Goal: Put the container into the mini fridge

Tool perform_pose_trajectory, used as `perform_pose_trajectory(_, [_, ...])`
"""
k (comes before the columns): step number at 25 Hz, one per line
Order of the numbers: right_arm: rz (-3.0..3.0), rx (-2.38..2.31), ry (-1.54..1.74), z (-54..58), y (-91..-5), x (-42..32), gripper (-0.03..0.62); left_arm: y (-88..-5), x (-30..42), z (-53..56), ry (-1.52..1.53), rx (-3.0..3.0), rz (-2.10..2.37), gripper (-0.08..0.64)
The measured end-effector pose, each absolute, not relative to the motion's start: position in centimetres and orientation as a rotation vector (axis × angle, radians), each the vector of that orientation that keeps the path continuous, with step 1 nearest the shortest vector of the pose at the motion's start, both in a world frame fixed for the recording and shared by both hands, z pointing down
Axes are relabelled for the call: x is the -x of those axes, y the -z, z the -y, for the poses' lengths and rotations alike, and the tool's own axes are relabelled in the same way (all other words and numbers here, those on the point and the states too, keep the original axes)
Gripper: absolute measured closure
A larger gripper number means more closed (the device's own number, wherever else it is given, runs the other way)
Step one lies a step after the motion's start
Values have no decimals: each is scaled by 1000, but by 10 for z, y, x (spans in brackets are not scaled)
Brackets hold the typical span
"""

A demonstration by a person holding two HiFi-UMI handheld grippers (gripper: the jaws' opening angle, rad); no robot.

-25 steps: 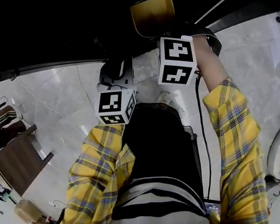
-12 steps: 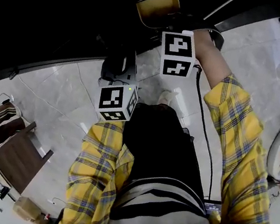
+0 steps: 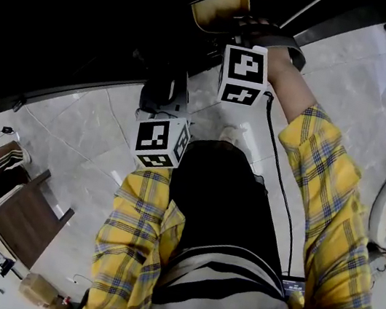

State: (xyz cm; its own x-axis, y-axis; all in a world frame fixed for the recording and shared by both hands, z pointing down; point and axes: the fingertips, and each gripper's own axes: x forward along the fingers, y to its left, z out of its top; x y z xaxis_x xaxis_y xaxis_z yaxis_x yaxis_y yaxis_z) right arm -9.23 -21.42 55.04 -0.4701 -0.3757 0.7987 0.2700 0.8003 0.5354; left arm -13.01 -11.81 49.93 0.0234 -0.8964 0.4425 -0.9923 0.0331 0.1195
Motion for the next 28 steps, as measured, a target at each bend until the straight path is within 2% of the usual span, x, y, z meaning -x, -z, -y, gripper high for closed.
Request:
perform_pose_trajectory(13, [1948, -127, 708, 220, -554, 91, 557, -501, 131, 117, -332, -1897, 1924, 529])
perform_pose_trajectory(19, [1978, -174, 703, 221, -554, 94, 500, -504, 134, 116, -328, -1896, 1924, 529])
perform_pose_trajectory(28, [2039, -256, 680, 212, -530, 90, 500, -490, 134, 117, -311, -1913, 1922, 529])
